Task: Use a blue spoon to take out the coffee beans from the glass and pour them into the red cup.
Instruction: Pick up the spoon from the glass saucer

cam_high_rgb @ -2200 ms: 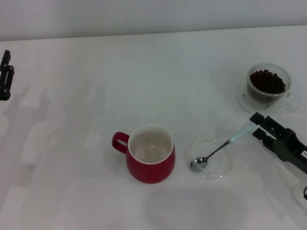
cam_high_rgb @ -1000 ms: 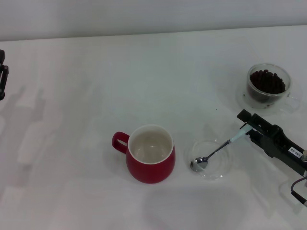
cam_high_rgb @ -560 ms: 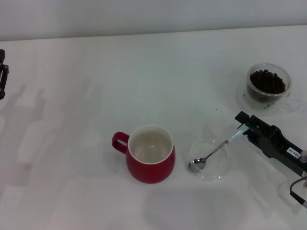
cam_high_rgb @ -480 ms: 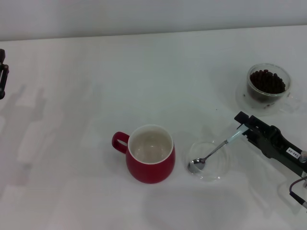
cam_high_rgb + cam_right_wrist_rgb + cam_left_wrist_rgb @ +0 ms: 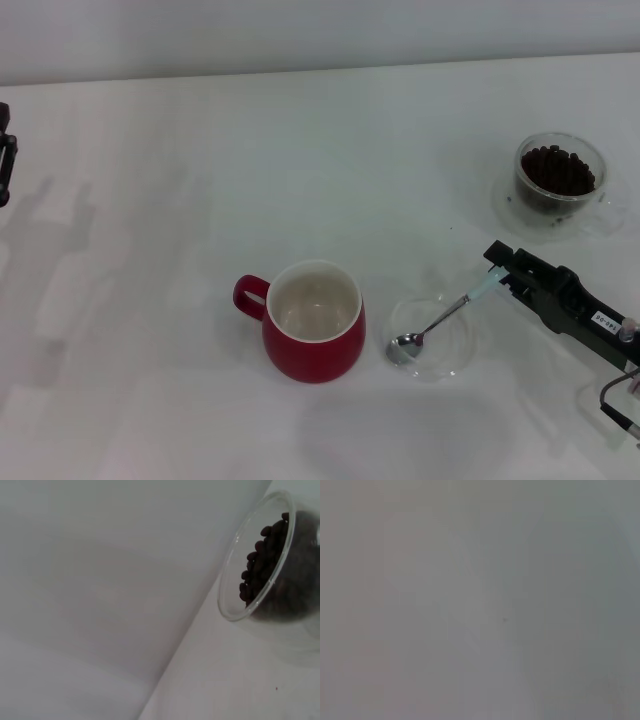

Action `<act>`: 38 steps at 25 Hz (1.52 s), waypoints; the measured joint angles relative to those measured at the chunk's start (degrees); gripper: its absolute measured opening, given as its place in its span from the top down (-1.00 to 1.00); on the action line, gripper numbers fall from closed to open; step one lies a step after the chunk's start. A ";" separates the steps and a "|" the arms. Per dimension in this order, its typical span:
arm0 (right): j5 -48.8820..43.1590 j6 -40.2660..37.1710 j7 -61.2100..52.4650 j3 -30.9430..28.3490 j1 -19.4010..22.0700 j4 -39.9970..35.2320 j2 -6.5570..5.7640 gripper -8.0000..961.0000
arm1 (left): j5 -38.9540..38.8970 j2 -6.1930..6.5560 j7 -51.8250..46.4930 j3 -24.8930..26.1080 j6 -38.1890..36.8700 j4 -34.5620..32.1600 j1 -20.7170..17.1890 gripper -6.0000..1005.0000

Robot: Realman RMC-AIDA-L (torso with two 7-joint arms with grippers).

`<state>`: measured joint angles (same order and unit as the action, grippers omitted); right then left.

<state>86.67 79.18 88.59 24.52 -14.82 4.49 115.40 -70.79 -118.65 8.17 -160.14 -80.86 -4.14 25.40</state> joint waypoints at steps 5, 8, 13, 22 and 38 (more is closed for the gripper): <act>-0.11 -0.63 0.16 0.00 -0.09 0.00 0.00 0.01 | -0.12 -0.02 0.01 0.00 0.01 0.00 0.00 -0.02; -0.18 -0.70 0.20 0.00 -0.13 0.00 0.00 0.02 | -0.14 -0.06 0.06 0.00 0.01 0.00 -0.06 -0.02; -0.21 -0.81 0.27 0.00 -0.12 0.00 0.00 0.06 | -0.14 -0.12 0.09 0.00 0.01 0.00 -0.24 -0.02; -0.93 -1.25 0.35 0.01 -0.34 0.00 0.00 0.18 | -0.14 -0.18 0.13 0.00 0.00 0.00 -0.27 -0.02; -1.07 -1.41 0.36 0.00 -0.56 -0.26 0.00 0.68 | -0.14 -0.18 0.02 0.00 0.10 0.36 -0.35 -0.02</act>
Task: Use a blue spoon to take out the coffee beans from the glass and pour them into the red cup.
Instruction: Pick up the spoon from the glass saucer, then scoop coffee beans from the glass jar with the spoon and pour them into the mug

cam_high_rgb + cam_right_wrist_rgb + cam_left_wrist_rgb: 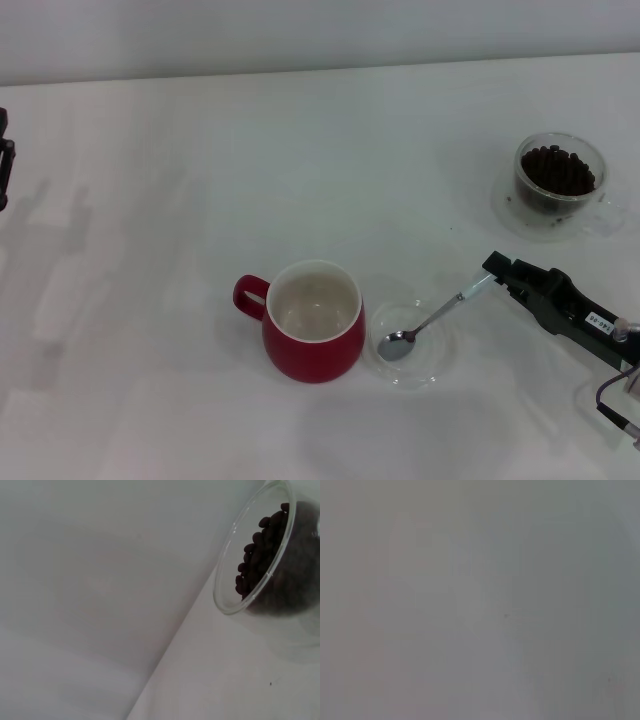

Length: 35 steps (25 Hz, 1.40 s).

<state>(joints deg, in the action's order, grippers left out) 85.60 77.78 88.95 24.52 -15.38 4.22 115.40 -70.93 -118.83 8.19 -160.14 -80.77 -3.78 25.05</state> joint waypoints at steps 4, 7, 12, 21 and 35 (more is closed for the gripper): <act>0.00 0.00 0.04 0.00 0.00 -0.07 0.00 0.68 | 0.00 0.00 -0.01 0.00 0.00 0.35 0.11 -0.01; 0.01 0.25 0.05 -0.13 0.00 -0.24 0.00 0.68 | 0.00 0.00 -0.01 0.00 0.00 0.35 0.15 -0.02; 0.42 1.66 0.02 -0.54 0.04 -1.21 -0.18 0.68 | 0.00 0.00 -0.02 0.00 0.04 0.35 0.17 -0.02; 0.70 5.82 -0.69 -0.73 0.26 -5.72 -0.41 0.68 | 0.00 0.05 -0.02 0.00 0.09 0.35 0.21 -0.02; 2.93 11.49 -1.15 -1.43 -0.22 -19.26 -0.62 0.68 | 0.00 0.00 0.35 0.00 0.09 0.54 0.38 -0.02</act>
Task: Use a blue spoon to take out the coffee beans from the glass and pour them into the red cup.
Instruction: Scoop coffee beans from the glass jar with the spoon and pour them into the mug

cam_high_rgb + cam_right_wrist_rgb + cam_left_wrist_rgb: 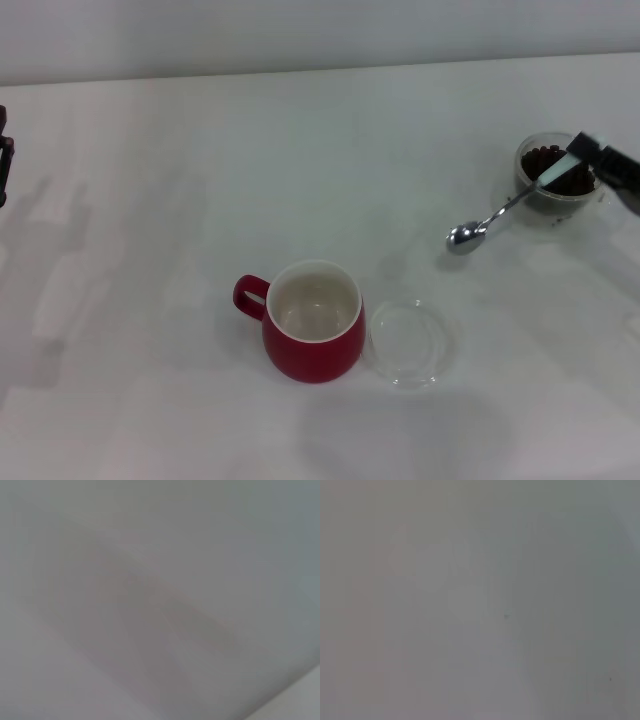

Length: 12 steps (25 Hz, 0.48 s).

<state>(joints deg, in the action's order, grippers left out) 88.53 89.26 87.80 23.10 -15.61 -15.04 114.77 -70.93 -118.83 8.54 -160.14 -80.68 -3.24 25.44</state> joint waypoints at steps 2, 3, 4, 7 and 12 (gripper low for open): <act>0.51 0.35 0.00 -0.11 -0.08 -1.87 0.00 0.68 | 0.00 -0.05 0.01 0.00 -0.18 0.08 0.04 -0.01; 1.11 0.47 0.04 -0.18 -0.08 -2.48 -0.03 0.68 | 0.00 -0.08 0.02 0.00 -0.25 0.08 0.04 -0.02; 1.82 0.58 0.12 -0.21 -0.07 -3.04 -0.11 0.68 | 0.00 -0.08 0.02 0.00 -0.29 0.08 0.03 -0.02; 2.89 1.04 0.43 -0.11 0.00 -5.23 -0.55 0.68 | 0.00 -0.16 0.03 0.00 -0.36 0.12 -0.09 -0.02; 3.08 1.36 1.16 -0.62 0.18 -8.90 -0.81 0.68 | 0.00 -0.28 0.06 0.00 -0.44 -0.07 -0.12 -0.01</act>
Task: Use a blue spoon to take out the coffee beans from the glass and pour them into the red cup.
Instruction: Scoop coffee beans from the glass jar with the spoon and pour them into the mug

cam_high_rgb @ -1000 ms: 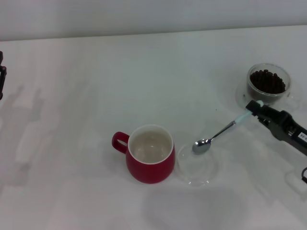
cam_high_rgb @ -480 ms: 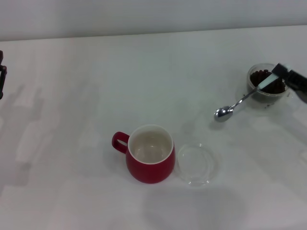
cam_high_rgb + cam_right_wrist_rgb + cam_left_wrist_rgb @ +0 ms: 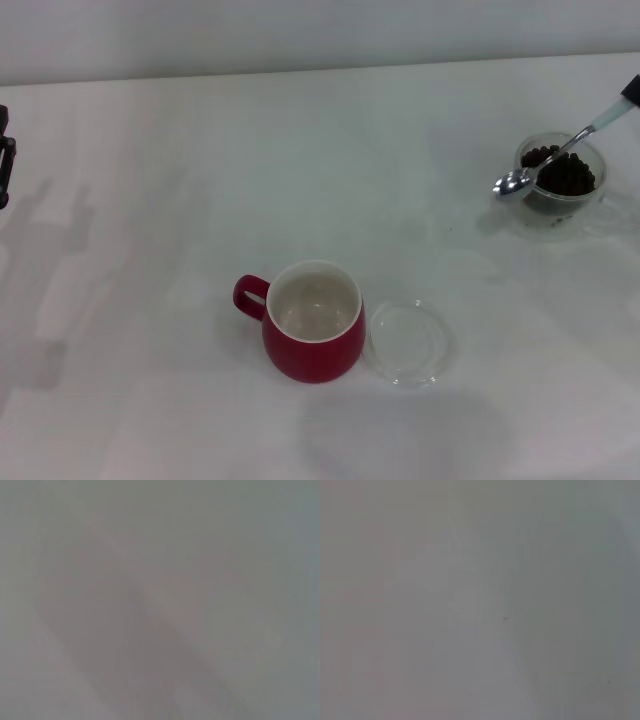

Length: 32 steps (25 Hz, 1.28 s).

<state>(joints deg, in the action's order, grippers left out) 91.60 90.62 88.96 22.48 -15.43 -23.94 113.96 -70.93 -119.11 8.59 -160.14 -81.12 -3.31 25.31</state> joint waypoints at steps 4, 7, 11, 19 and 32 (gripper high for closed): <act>0.16 -0.22 3.00 -0.52 0.20 -2.35 0.00 0.68 | 0.10 -0.09 0.02 0.00 -0.04 -0.19 0.04 -0.01; 0.43 -0.72 6.01 -1.54 0.16 -2.71 -0.13 0.68 | 0.23 -0.09 0.02 -0.03 -0.09 -0.23 -0.01 -0.01; 0.65 -1.45 8.76 -1.96 -0.15 -2.81 -0.73 0.68 | 0.31 -0.07 0.02 -0.25 -0.09 -0.38 -0.17 -0.01; 0.64 -5.90 14.13 -2.08 -0.61 -2.96 -0.82 0.68 | 0.42 -0.07 0.02 -0.36 -0.09 -0.74 -0.39 -0.01; 0.19 -10.95 17.97 -1.80 -1.12 -4.64 -0.69 0.68 | 0.54 -0.16 0.02 -0.43 0.05 -0.84 -0.01 -0.01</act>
<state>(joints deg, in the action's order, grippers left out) 91.79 79.67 106.94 20.67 -16.54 -28.58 113.27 -70.39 -119.27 8.62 -160.57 -81.07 -4.15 25.30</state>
